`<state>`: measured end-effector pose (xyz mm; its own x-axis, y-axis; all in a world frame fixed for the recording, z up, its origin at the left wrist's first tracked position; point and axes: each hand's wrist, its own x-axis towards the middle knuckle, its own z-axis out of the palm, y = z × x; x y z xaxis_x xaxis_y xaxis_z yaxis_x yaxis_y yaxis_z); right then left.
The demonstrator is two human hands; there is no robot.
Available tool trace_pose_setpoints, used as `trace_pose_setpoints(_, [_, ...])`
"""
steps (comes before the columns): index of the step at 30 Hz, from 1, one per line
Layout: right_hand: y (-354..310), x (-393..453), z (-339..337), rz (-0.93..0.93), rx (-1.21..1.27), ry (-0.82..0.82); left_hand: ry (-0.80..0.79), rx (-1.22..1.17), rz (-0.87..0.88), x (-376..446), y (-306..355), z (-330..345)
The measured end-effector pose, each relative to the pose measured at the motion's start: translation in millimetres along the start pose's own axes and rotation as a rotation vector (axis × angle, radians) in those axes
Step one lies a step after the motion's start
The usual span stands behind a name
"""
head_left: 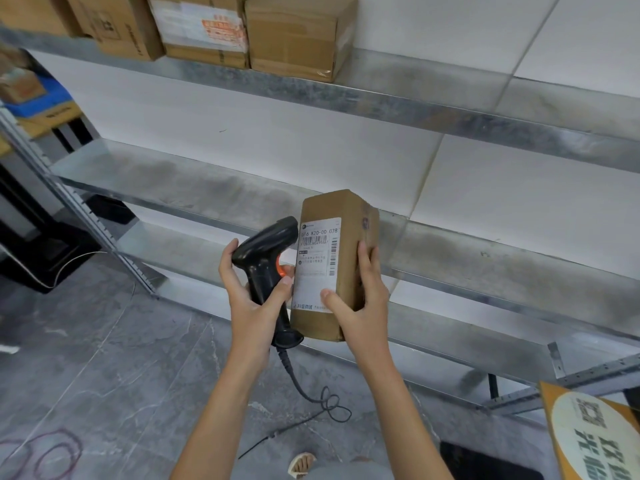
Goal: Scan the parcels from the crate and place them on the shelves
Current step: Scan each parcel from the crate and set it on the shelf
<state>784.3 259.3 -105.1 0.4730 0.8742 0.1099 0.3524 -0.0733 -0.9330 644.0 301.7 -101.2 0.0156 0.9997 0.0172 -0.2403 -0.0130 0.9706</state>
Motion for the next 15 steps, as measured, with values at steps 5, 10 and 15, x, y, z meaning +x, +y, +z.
trace_pose_setpoints(5, [3,4,-5,-0.061,-0.148,0.122,-0.083,0.112,0.169,11,18,-21])
trace_pose_setpoints(10, [6,9,-11,-0.092,-0.254,0.208,-0.164,0.218,0.177,11,26,-37])
trace_pose_setpoints(15, [8,8,-14,-0.117,-0.291,0.228,-0.231,0.272,0.175,10,21,-35])
